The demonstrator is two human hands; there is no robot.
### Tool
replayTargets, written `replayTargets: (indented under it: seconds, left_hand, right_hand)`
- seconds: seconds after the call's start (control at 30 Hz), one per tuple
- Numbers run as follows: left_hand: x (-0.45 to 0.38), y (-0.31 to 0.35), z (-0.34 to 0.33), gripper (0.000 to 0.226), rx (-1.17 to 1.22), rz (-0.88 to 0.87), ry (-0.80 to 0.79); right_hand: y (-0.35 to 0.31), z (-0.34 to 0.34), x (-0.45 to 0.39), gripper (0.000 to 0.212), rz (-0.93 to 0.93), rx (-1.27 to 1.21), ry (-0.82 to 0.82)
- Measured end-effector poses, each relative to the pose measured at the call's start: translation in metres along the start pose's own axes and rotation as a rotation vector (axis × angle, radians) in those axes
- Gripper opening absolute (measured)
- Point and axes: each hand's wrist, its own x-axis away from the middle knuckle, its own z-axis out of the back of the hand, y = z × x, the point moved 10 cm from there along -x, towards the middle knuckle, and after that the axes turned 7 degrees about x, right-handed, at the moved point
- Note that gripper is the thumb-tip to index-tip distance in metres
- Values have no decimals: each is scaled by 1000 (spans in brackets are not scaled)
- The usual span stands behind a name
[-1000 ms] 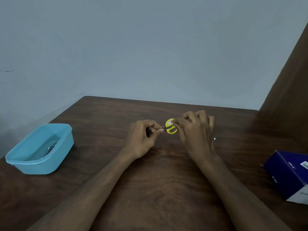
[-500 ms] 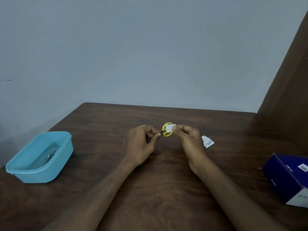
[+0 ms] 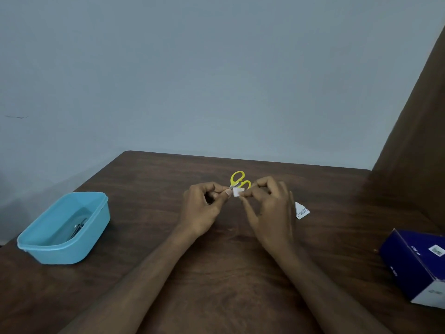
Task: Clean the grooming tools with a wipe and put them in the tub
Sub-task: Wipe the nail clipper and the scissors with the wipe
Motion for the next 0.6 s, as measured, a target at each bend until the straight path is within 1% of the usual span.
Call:
replayTargets:
  seconds: [0.07,0.13,0.17,0.27,0.33,0.43,0.47,0.5,0.53,0.6]
  left_hand:
    - [0,-2,-1,9,10,17,1]
    - [1,-2,-3,9,19,17,-12]
    - [1,-1,-4,9,28,11,-20]
    - [1,1,-8,7,50,-11,-48]
    - [2,3,-8,9,46,-34,-58]
    - [3,6,-7,15,12,-60,-50]
    - [3,7,-7,13,-2,-62,-44]
    - [4,8,-7,11,-13,-61,-39]
    - [4,8,-7,8,-23,-62,-38]
    - [4,8,-7,7,-40,-54,-38]
  right_hand:
    - [5,22,-3,4,-49,-14,150]
    - [8,33,-3,8,-84,45,224]
    - [10,30,-4,9,-95,85,208]
    - [19,6,-2,7,-151,117,52]
    - [30,-10,1,5,-271,-26,-14]
    - [49,-42,15,7,-595,-444,-122]
    - [51,-49,18,7,-642,-511,-155]
    - [51,-50,17,8,-642,-515,-180]
    - [51,-47,15,8,-591,-466,-198]
    - [39,-32,3,6,-355,-279,-204]
